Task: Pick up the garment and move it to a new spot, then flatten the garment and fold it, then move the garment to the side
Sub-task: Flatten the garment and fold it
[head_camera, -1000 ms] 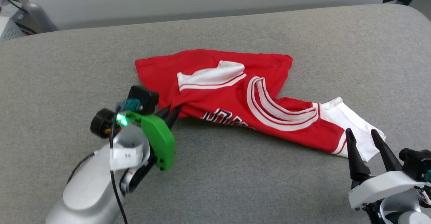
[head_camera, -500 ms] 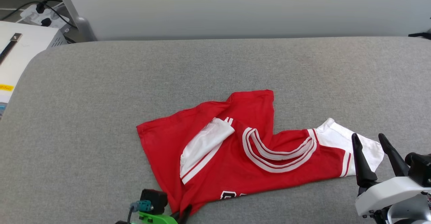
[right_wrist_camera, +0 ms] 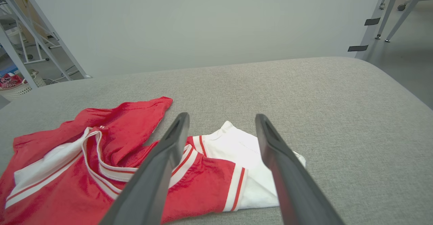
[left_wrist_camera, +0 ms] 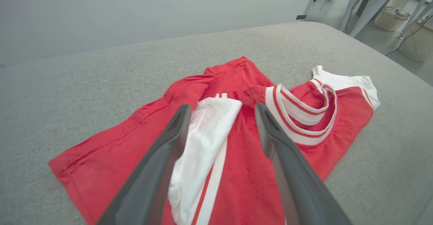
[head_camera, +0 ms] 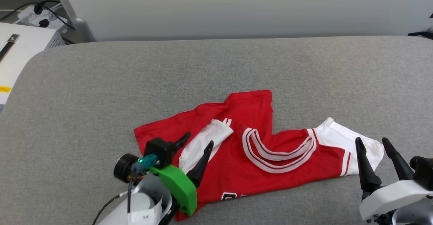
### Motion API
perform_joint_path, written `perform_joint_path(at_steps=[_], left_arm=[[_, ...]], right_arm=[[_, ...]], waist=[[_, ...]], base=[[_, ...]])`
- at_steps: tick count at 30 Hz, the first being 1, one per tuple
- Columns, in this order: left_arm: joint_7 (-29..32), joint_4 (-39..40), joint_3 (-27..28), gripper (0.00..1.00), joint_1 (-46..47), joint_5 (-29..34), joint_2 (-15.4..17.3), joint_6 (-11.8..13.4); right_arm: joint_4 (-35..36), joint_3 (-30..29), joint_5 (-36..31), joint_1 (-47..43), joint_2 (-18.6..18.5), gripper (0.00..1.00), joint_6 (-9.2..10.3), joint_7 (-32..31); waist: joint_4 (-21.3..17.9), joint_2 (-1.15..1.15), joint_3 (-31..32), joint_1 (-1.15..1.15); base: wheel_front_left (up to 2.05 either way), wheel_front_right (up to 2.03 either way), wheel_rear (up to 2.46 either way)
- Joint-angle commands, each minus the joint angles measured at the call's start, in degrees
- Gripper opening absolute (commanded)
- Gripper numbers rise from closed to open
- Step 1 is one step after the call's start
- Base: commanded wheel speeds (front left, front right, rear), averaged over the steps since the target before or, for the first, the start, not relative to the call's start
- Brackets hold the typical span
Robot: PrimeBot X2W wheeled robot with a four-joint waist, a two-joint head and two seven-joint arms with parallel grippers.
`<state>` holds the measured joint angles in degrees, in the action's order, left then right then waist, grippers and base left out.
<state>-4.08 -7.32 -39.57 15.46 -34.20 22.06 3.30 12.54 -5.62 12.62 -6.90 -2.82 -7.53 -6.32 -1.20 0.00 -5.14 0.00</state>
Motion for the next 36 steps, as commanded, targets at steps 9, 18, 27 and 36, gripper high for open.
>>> perform_joint_path(at_steps=[9,18,27,36], left_arm=[[15.8,-8.0,-5.5,1.0,13.5,-2.7,-2.0,-8.0],[22.5,-18.9,-8.6,1.0,20.9,-4.4,-1.4,-10.2],[14.9,-19.7,-11.0,0.0,24.7,-3.0,-0.4,-10.7],[11.0,-6.5,-7.3,0.0,23.0,-0.1,6.8,-3.6]], right_arm=[[-0.7,1.1,0.6,2.4,-0.1,1.0,0.04,-0.1],[-2.8,1.5,1.8,3.3,-0.1,1.0,0.04,1.2],[-5.1,0.1,3.0,2.5,-0.1,1.0,0.04,2.1],[-5.0,-1.8,3.5,1.3,-0.1,1.0,0.04,1.0]], waist=[[-3.6,0.0,-4.0,0.0],[-7.1,0.0,-6.6,0.0],[-6.6,0.0,-5.9,0.0],[-2.4,0.0,-3.0,0.0]], base=[[0.0,0.0,0.0],[0.0,0.0,0.0],[0.0,0.0,0.0],[0.0,0.0,0.0]])
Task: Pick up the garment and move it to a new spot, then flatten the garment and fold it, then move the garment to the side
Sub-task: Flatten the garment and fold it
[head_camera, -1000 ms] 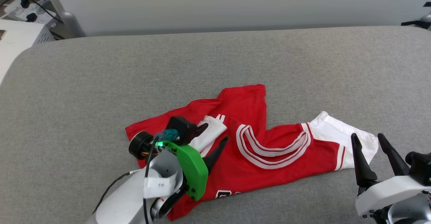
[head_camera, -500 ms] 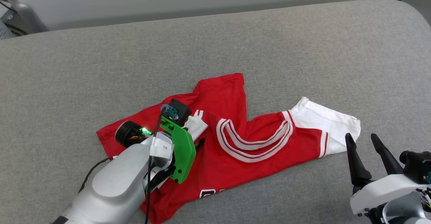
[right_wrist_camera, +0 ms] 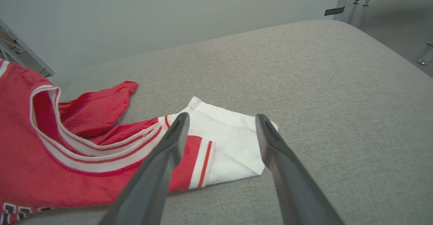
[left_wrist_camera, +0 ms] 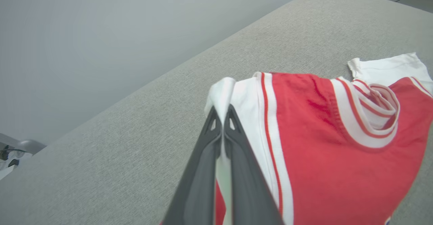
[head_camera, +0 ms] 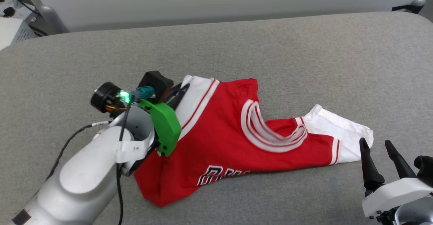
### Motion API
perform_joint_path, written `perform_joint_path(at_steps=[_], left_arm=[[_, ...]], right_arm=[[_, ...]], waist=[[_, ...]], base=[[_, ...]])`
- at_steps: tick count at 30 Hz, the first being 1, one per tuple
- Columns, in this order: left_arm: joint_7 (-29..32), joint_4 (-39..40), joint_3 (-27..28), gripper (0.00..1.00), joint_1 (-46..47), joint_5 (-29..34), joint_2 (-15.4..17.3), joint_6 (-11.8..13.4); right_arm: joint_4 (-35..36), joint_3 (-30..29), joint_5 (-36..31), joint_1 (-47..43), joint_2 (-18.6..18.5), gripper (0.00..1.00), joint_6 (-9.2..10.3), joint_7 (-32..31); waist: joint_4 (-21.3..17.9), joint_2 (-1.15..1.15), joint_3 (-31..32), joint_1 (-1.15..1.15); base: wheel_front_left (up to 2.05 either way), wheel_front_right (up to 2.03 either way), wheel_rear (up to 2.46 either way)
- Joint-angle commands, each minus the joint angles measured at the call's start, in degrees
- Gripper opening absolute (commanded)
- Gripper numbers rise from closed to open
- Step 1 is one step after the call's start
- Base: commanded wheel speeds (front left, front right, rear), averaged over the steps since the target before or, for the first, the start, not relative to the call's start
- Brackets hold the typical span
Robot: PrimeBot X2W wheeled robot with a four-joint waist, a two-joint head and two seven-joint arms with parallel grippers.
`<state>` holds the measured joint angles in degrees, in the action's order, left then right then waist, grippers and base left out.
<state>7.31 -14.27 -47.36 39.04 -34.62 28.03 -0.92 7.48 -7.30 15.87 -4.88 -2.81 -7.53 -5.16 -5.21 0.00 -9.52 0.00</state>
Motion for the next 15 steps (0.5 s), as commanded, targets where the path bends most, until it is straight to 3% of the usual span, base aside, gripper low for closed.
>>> perform_joint_path(at_steps=[1,4,5,8,12,15], left_arm=[[-0.5,2.3,1.1,0.0,-1.2,0.5,2.0,1.6],[-0.4,8.8,3.2,0.0,-4.6,0.3,6.3,5.2],[-0.3,14.6,4.9,0.0,-10.3,-0.9,9.9,9.2],[-1.0,18.0,6.5,0.0,-18.0,-3.5,12.2,13.6],[-3.6,19.0,8.0,0.0,-27.7,-7.7,12.6,17.7],[-6.1,16.7,8.7,0.0,-33.4,-11.3,10.7,18.6]], right_arm=[[0.1,-0.2,0.3,-0.9,-0.1,1.0,0.04,-0.2],[0.3,-0.7,0.5,-1.3,-0.1,1.0,0.04,-0.6],[0.4,-1.0,0.5,-1.8,-0.1,1.0,0.04,-1.0],[0.4,-1.1,0.7,-2.1,-0.1,1.0,0.04,-1.3],[0.5,-1.6,0.7,-2.5,-0.1,1.0,0.04,-1.7],[0.7,-1.9,0.6,-2.7,-0.1,1.0,0.04,-2.3]], waist=[[2.1,0.0,1.6,0.0],[3.7,0.0,2.4,0.0],[5.0,0.0,2.8,0.0],[5.7,0.0,3.2,0.0],[6.7,0.0,3.6,0.0],[7.3,0.0,3.9,0.0]], base=[[0.0,0.0,0.0],[0.0,0.0,0.0],[0.0,0.0,0.0],[0.0,0.0,0.0],[0.0,0.0,0.0],[0.0,0.0,0.0]])
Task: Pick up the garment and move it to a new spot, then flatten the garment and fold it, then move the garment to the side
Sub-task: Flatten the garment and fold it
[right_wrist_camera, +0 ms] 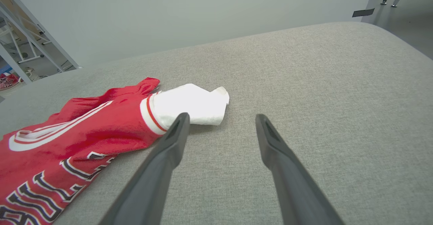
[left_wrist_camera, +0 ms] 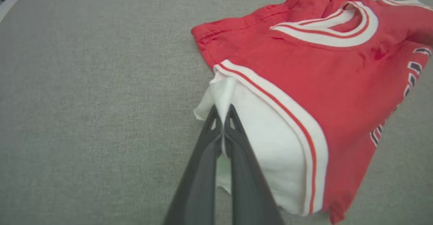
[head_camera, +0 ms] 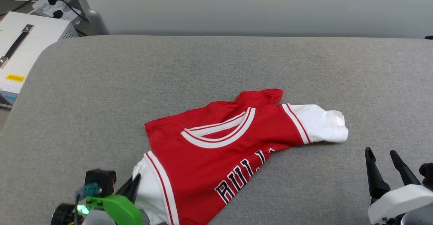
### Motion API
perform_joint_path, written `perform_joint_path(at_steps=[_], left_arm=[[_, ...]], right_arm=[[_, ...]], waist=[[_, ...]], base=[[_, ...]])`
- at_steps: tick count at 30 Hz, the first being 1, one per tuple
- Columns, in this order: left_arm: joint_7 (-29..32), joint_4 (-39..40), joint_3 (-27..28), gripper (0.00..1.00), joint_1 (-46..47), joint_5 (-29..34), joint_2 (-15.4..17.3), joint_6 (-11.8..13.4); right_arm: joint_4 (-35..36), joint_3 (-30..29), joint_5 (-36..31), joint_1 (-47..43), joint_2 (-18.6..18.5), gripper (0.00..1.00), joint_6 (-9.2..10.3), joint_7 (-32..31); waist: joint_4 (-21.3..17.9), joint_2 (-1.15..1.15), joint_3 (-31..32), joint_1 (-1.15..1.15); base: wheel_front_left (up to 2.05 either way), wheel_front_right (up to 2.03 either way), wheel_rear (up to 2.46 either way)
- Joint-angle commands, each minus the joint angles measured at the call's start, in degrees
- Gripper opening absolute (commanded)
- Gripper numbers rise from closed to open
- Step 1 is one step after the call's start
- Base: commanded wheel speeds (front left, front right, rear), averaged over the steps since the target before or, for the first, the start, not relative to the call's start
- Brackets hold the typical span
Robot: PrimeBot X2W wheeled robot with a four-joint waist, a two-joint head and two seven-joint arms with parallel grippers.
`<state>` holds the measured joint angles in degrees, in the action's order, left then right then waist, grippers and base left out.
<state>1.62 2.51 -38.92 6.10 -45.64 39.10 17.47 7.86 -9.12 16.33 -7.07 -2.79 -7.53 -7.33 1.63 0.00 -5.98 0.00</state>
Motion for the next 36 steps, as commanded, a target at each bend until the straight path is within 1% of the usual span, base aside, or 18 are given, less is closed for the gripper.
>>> perform_joint_path(at_steps=[1,4,5,7,8,11,14,18,22,26,29,31,33,36], left_arm=[[-1.4,-1.5,0.4,0.0,-1.9,-1.5,-1.3,0.0],[-4.4,-5.4,1.0,0.0,-3.7,-3.9,-4.1,-1.5],[-5.2,-6.8,0.9,0.08,-3.9,-4.2,-4.9,-2.2],[-7.5,-8.8,1.3,0.61,-3.6,-4.8,-6.6,-3.4],[-8.5,-9.7,1.3,1.0,-3.4,-4.6,-7.0,-3.8],[-13.1,-11.8,2.7,1.0,-2.2,-3.6,-8.5,-4.2],[-15.7,-12.1,4.8,1.0,-1.4,-1.5,-9.5,-3.9],[-16.6,-9.5,9.2,1.0,-0.8,3.3,-10.8,-3.8],[-16.6,-4.8,14.6,1.0,-1.6,8.7,-13.2,-4.7],[-16.6,-1.9,17.3,1.0,-2.3,12.2,-15.3,-5.3],[-16.6,-0.4,17.9,1.0,-2.5,14.0,-16.2,-5.2],[-16.6,0.4,18.1,1.0,-2.4,14.8,-16.9,-5.1],[-16.6,1.1,17.9,1.0,-1.9,15.6,-17.4,-5.0],[-16.6,1.5,17.5,1.0,-0.6,16.5,-18.4,-5.3]], right_arm=[[0.4,-0.2,0.1,-0.6,-0.1,1.0,0.04,-0.3],[0.8,-0.3,-0.2,-0.6,-0.1,1.0,0.04,-0.7],[0.9,-0.2,-0.3,-0.6,-0.1,1.0,0.04,-0.9],[1.3,-0.2,-0.6,-0.5,-0.1,1.0,0.04,-0.9],[1.6,-0.3,-0.8,-0.5,-0.1,1.0,0.04,-0.8],[2.3,-0.4,-1.2,-0.3,-0.1,1.0,0.04,-0.2],[2.5,-0.6,-1.5,-0.3,-0.1,1.0,0.04,0.1],[3.2,-0.7,-1.8,0.0,-0.1,1.0,0.04,-0.2],[2.9,-0.8,-2.3,1.2,-0.1,1.0,0.04,-0.3],[2.0,-1.0,-3.6,3.4,-0.2,1.0,0.04,-0.9],[-0.3,-0.3,-2.8,6.2,-2.0,1.0,0.04,-2.6],[-3.2,0.3,-1.1,8.7,-3.8,1.0,0.04,-5.2],[-6.6,0.7,1.1,11.7,-6.1,1.0,0.04,-8.4],[-12.4,2.3,4.5,16.5,-10.1,1.0,0.04,-15.7]], waist=[[0.7,0.0,0.4,0.0],[1.1,0.0,0.9,0.0],[1.2,0.0,1.1,0.0],[1.2,0.0,1.4,0.0],[1.1,0.0,1.6,0.0],[0.7,0.0,2.1,0.0],[0.2,0.0,2.5,0.0],[-0.4,0.0,2.4,0.0],[-1.0,0.0,1.9,0.0],[-1.2,0.0,1.6,0.0],[-1.2,0.0,1.0,0.0],[-1.0,0.0,0.4,0.0],[-0.4,0.0,-0.4,0.0],[1.0,0.0,-2.1,0.0]], base=[[0.0,0.0,0.0],[0.0,0.0,0.0],[0.0,0.0,0.0],[0.0,0.0,0.0],[0.0,0.0,0.0],[0.0,0.0,0.0],[0.0,0.0,0.0],[0.0,0.0,0.0],[0.0,0.0,0.0],[0.0,0.0,0.0],[0.0,0.0,0.0],[0.0,0.0,0.0],[0.0,0.0,0.0],[0.0,0.0,0.0]])
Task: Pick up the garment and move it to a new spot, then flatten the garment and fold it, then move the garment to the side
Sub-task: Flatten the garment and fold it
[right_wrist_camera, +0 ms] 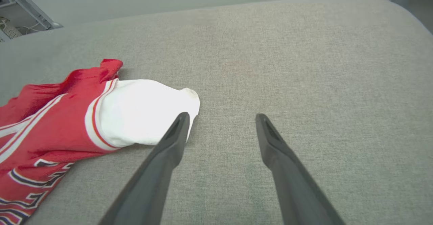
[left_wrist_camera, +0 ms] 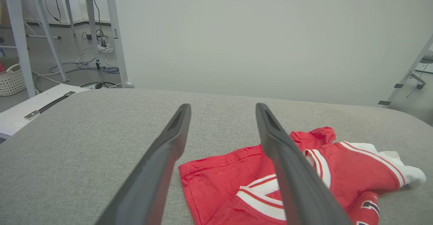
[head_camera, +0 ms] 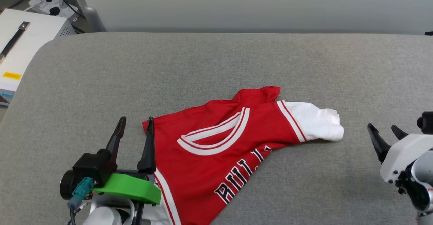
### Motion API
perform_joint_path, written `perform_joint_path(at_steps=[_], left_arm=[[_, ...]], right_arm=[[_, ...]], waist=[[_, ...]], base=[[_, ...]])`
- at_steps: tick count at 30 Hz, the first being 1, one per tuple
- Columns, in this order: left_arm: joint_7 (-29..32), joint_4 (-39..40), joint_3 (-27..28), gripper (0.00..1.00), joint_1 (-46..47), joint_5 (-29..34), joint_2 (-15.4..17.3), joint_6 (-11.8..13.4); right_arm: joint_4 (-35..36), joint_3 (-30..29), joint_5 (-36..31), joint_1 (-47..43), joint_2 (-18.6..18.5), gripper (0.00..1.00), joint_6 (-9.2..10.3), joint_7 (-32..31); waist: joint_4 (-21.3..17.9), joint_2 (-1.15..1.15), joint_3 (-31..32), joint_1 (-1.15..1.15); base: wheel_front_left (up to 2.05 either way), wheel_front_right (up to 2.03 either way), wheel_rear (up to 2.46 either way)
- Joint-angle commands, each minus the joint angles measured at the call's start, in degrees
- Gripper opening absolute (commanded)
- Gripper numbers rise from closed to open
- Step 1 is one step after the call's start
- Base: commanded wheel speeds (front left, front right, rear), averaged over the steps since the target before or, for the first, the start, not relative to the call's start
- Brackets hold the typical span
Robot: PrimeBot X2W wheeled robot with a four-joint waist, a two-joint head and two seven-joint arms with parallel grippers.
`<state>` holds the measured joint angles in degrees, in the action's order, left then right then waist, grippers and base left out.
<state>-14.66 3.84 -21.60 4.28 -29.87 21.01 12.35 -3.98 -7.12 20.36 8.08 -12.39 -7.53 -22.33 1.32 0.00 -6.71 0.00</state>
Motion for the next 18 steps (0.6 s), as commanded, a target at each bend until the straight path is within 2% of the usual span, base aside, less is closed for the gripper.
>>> perform_joint_path(at_steps=[1,3,4,6,13,14,18], left_arm=[[-0.3,0.2,0.0,1.0,1.7,0.9,-0.6,-0.4],[-0.3,0.1,-0.3,1.0,2.6,1.3,-1.2,-0.8],[-0.3,-0.3,-0.5,1.0,4.0,1.7,-2.3,-1.5],[-0.3,-0.5,-0.4,1.0,4.7,2.0,-2.9,-1.9],[-0.3,-2.1,0.7,1.0,5.9,2.5,-4.7,-3.4],[-0.3,-2.8,1.1,1.0,6.0,2.7,-5.5,-4.1],[-0.3,-3.9,2.1,1.0,5.6,2.7,-6.3,-4.8]], right_arm=[[-2.0,0.9,1.3,2.8,-1.5,1.0,0.04,-2.8],[-5.3,2.1,2.6,5.7,-3.8,1.0,0.04,-7.4],[-8.8,5.0,4.5,10.2,-6.3,1.0,0.04,-11.6],[-11.1,7.0,5.5,12.8,-7.6,1.0,0.04,-12.8],[-20.4,14.6,7.7,19.8,-10.0,1.0,0.04,-15.1],[-24.9,18.0,9.4,20.8,-10.7,1.0,0.04,-17.5],[-29.1,21.4,12.1,20.3,-10.7,1.0,0.04,-21.3]], waist=[[1.8,0.0,-1.9,0.0],[3.0,0.0,-3.1,0.0],[4.6,0.0,-4.7,0.0],[5.4,0.0,-5.6,0.0],[7.2,0.0,-7.7,0.0],[7.8,0.0,-8.4,0.0],[8.2,0.0,-8.8,0.0]], base=[[0.0,0.0,0.0],[0.0,0.0,0.0],[0.0,0.0,0.0],[0.0,0.0,0.0],[0.0,0.0,0.0],[0.0,0.0,0.0],[0.0,0.0,0.0]])
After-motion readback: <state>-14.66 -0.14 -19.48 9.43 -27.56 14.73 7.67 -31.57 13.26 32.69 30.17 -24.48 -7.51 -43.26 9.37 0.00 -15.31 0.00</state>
